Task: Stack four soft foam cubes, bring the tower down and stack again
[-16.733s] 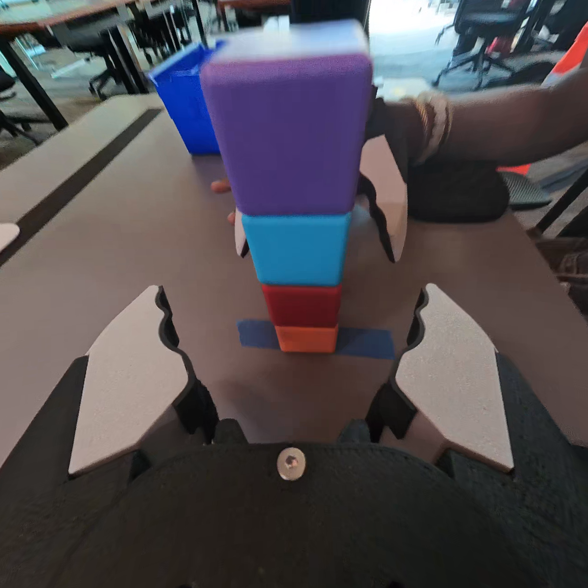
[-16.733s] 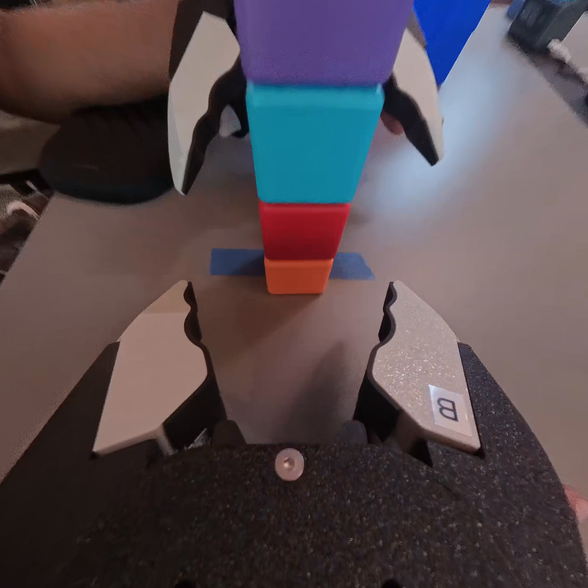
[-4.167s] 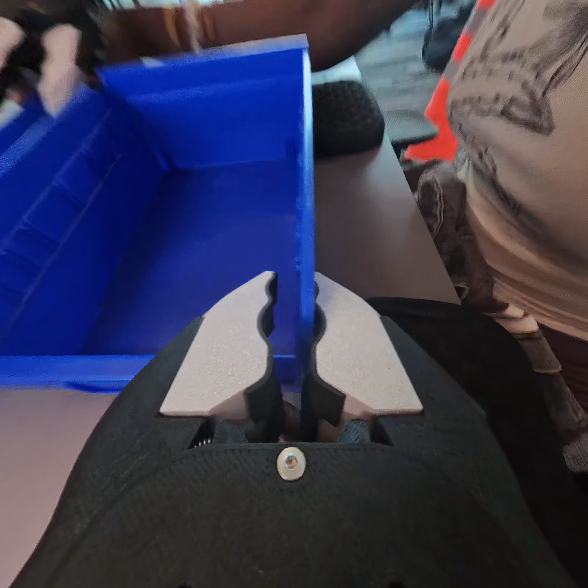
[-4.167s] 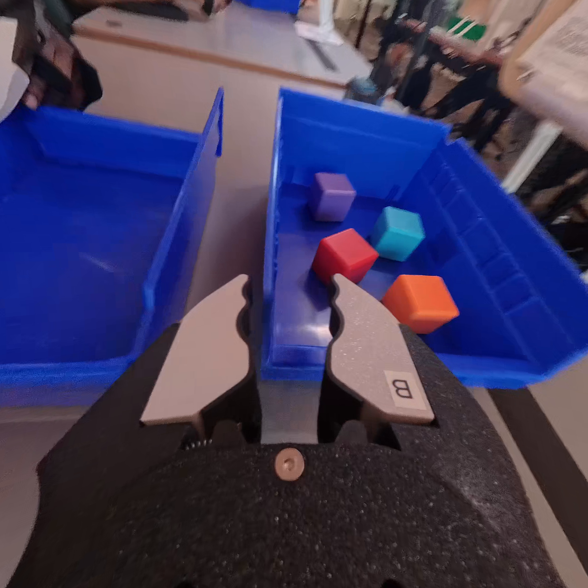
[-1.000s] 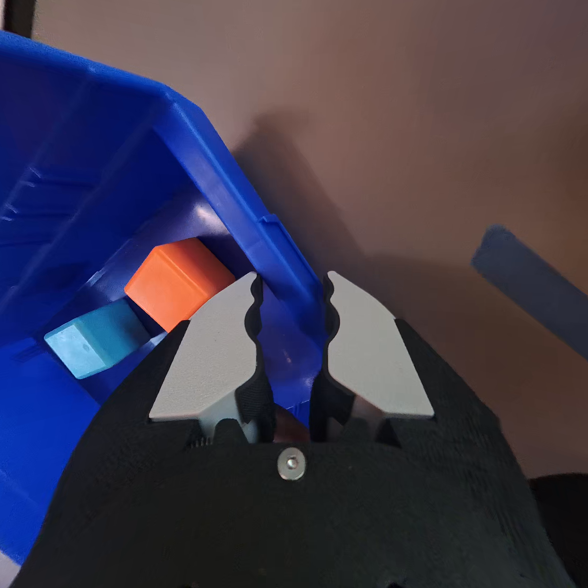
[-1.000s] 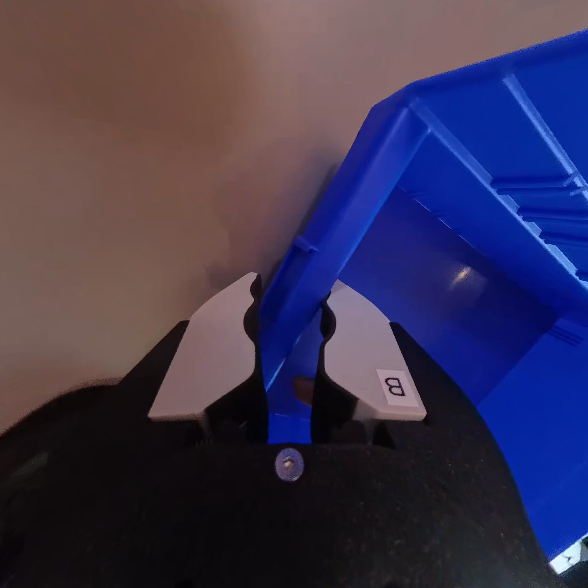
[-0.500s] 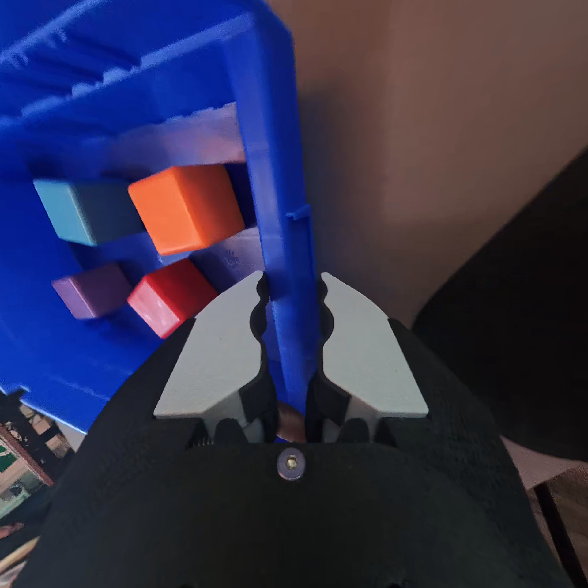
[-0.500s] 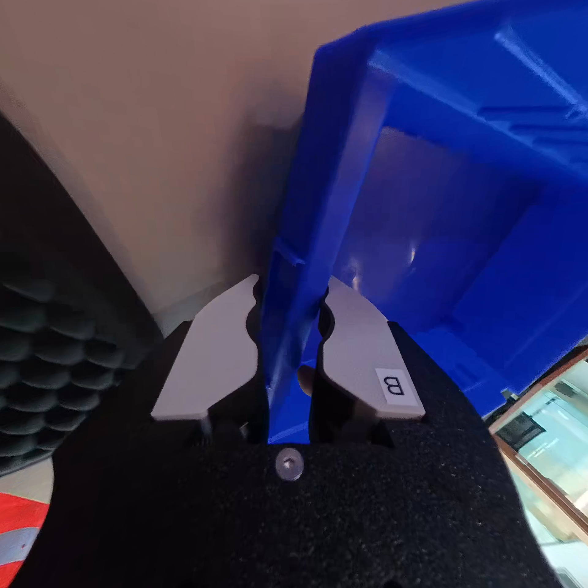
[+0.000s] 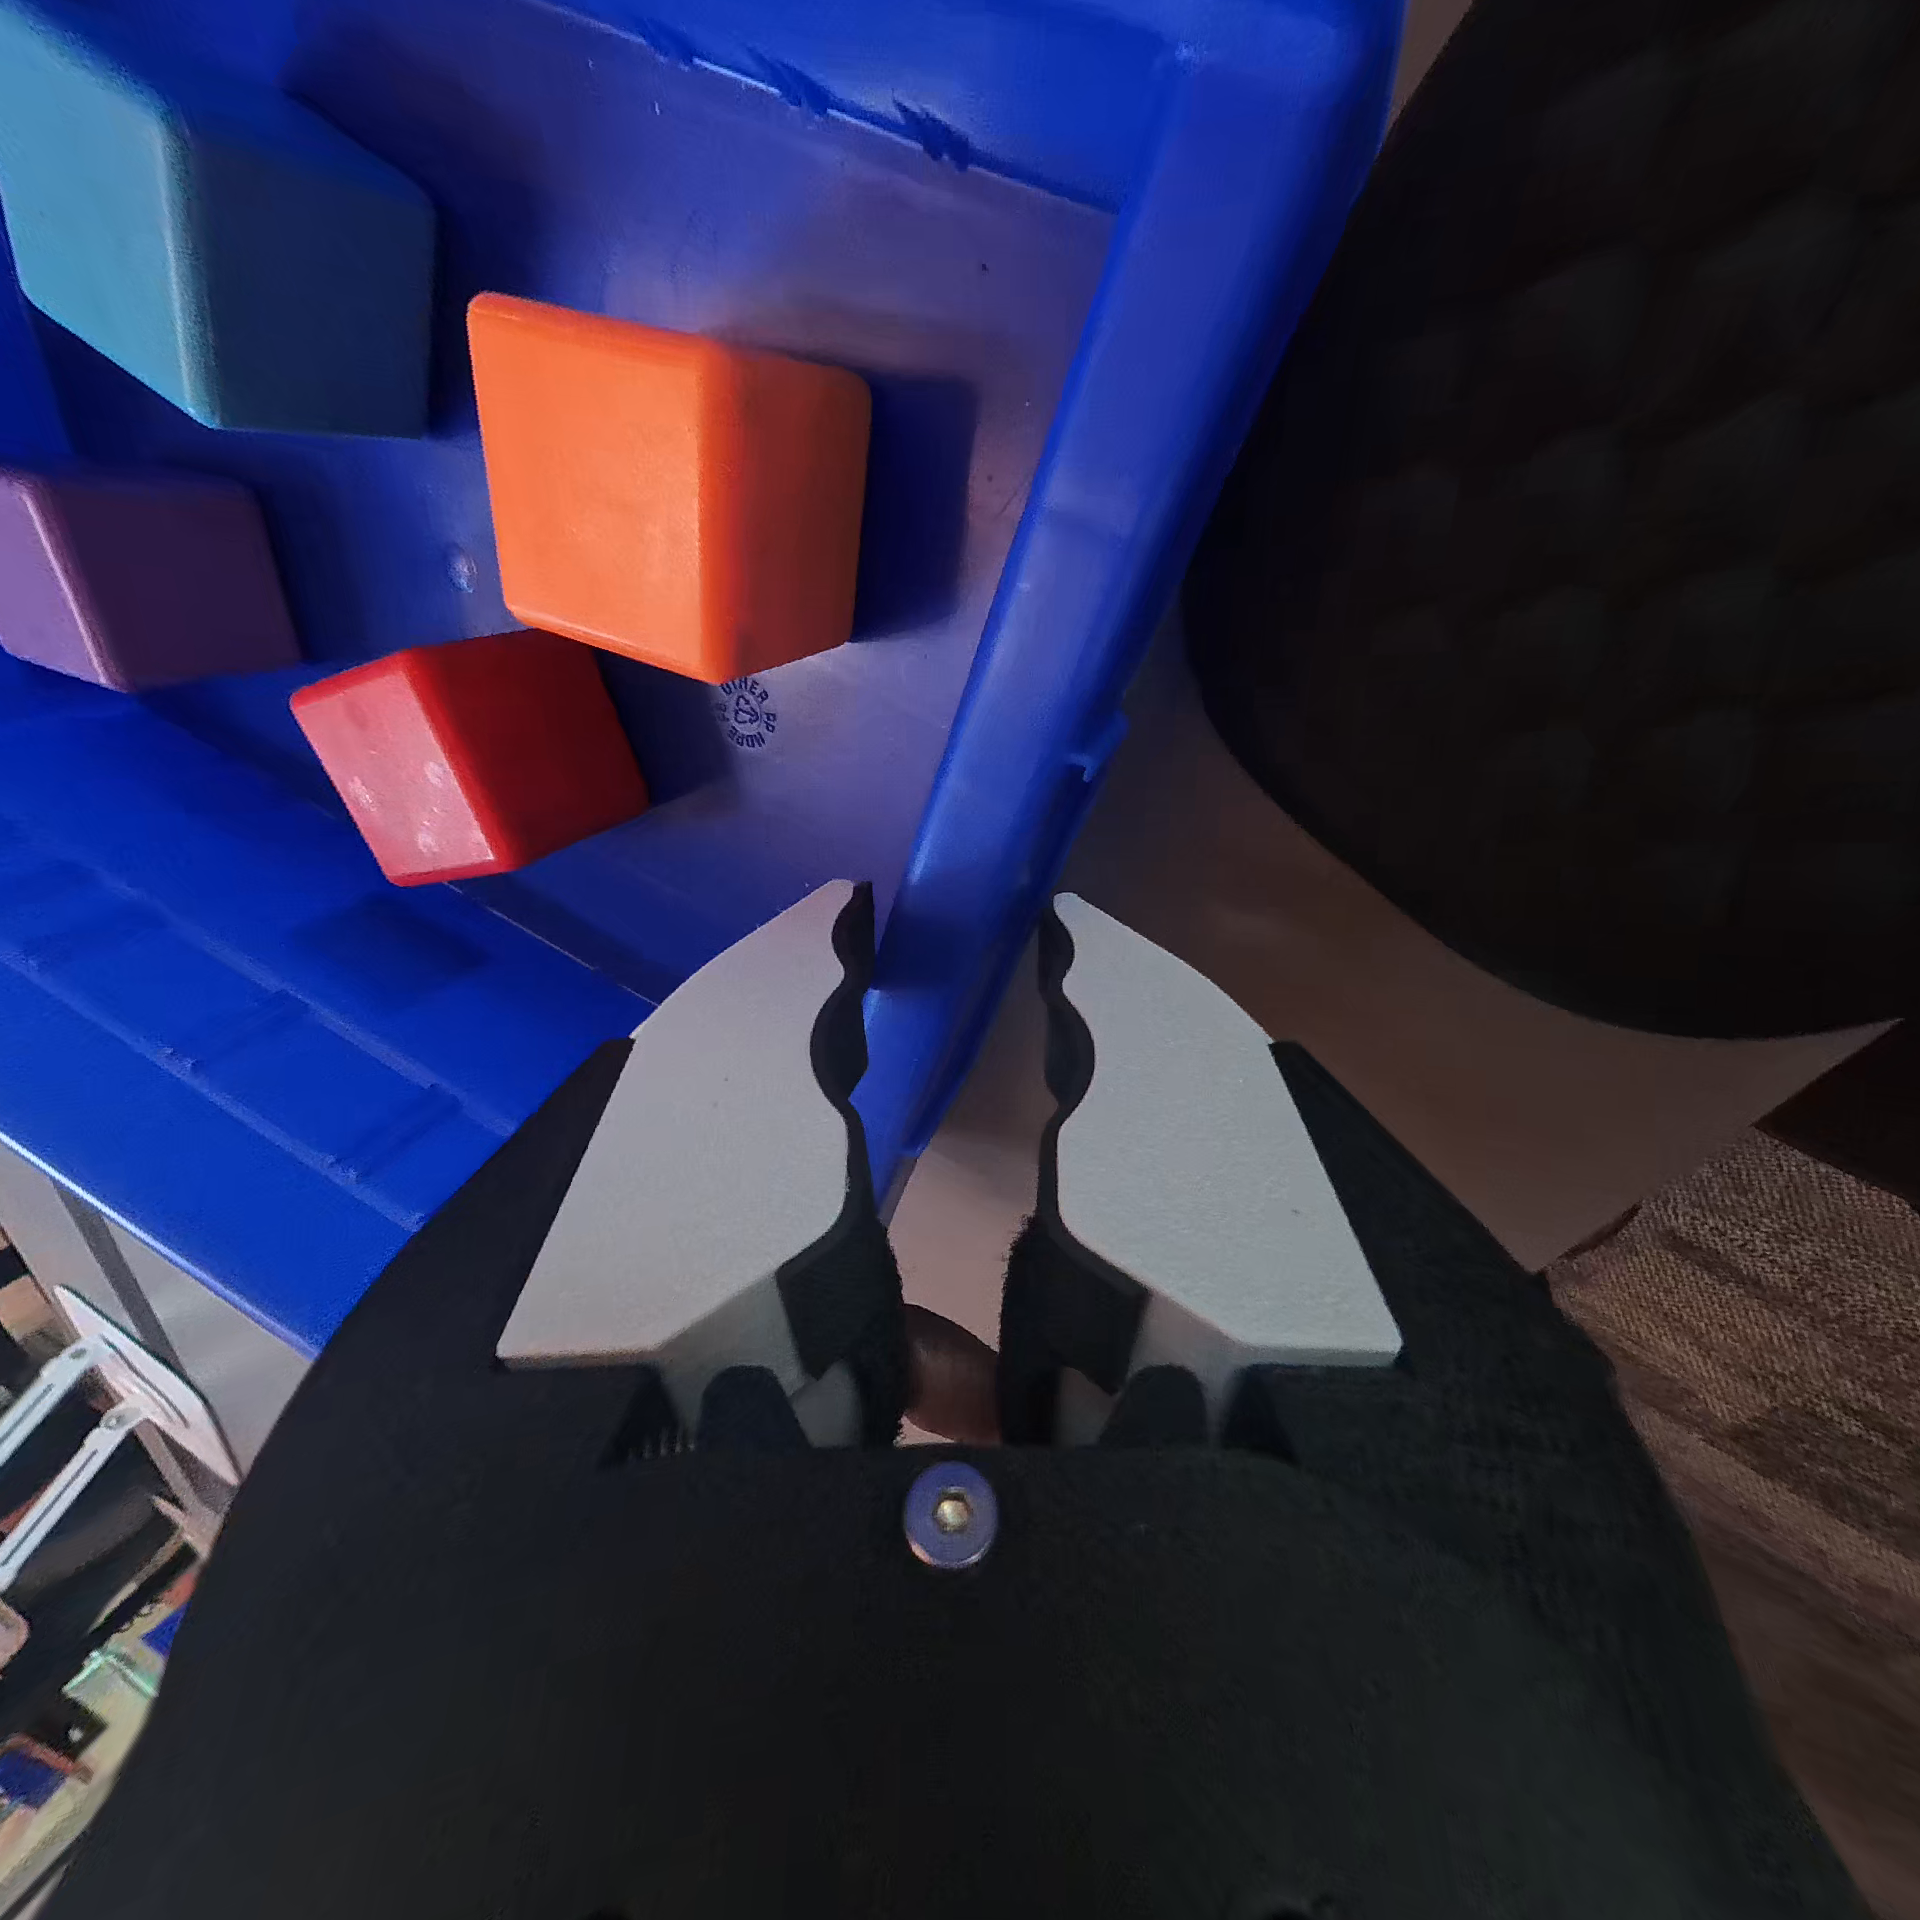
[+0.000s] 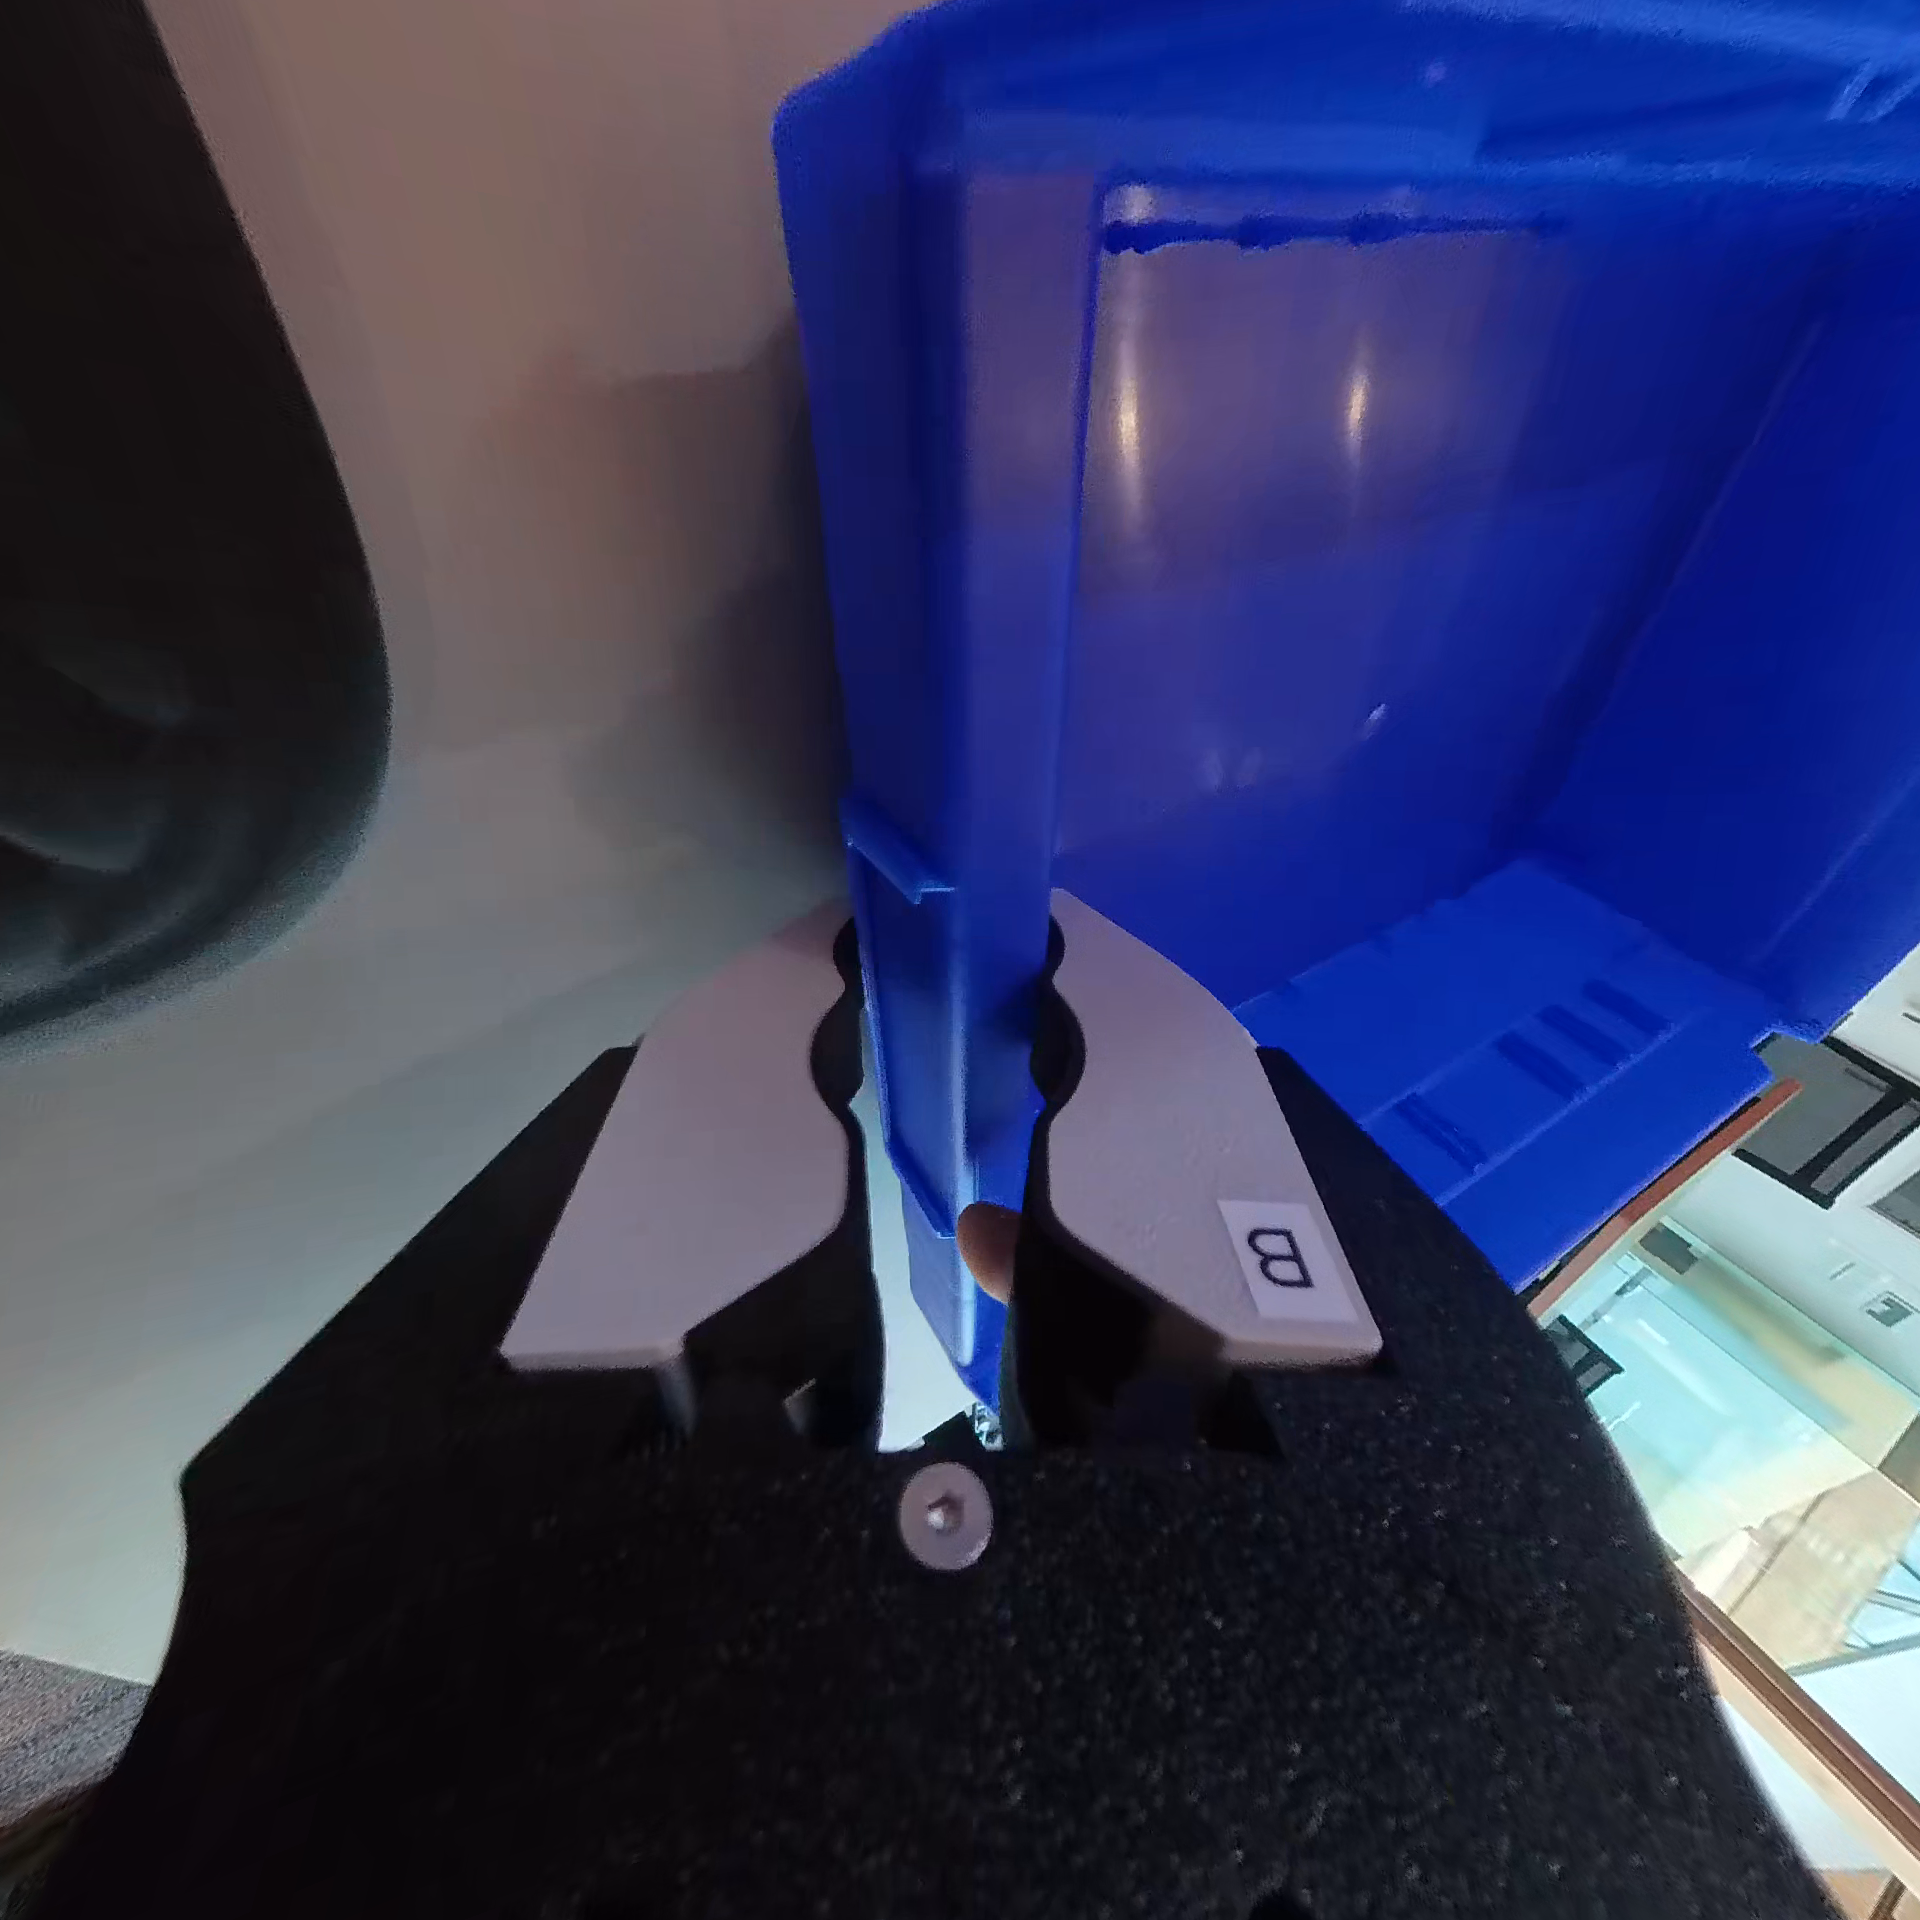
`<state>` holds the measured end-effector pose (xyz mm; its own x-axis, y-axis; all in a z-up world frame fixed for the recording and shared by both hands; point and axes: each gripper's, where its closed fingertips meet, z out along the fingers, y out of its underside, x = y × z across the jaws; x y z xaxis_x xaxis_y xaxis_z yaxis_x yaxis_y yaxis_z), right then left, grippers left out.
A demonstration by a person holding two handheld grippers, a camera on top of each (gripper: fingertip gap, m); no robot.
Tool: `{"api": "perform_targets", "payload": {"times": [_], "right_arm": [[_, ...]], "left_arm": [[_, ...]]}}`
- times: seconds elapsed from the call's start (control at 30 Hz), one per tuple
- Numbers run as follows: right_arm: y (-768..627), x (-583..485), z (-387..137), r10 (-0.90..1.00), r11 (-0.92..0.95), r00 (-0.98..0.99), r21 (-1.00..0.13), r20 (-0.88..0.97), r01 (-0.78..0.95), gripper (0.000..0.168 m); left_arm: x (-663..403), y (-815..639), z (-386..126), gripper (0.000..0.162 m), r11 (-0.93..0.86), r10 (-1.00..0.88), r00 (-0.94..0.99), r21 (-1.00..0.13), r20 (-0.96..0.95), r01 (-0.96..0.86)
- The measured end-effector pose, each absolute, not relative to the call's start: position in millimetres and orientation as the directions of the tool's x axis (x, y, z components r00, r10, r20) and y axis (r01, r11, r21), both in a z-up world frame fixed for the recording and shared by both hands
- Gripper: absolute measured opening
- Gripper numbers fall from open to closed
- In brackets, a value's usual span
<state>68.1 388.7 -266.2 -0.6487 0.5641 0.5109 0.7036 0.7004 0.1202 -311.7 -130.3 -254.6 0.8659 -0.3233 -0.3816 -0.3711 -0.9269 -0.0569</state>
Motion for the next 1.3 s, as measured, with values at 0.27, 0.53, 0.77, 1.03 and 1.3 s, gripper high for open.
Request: {"api": "perform_targets", "payload": {"times": [0.27,0.53,0.77,1.03,1.3], "right_arm": [[386.3,83.6,-266.6,0.591,0.666,-0.619,0.119,0.517,0.736,0.029],[381.3,97.6,-267.5,0.626,0.629,-0.589,0.116,0.512,0.769,0.029],[379.4,97.5,-268.4,0.65,0.615,-0.559,0.076,0.515,0.785,0.03],[367.7,91.3,-264.7,0.751,0.558,-0.454,-0.093,0.48,0.824,0.039],[325.2,70.6,-195.5,0.892,0.445,-0.278,-0.581,0.357,0.682,0.057]], "left_arm": [[-313.3,-149.9,-254.8,0.03,-0.946,-0.256,0.892,-0.094,-0.372,-0.31],[-324.8,-169.6,-254.6,0.031,-0.948,-0.249,0.894,-0.096,-0.373,-0.304],[-332.0,-177.2,-254.5,0.032,-0.938,-0.277,0.879,-0.089,-0.389,-0.335],[-322.2,-171.9,-252.6,0.046,-0.948,-0.171,0.926,-0.201,-0.336,-0.248],[-299.0,-126.5,-179.0,0.062,-0.684,-0.087,0.978,-0.703,-0.187,-0.195]]}}
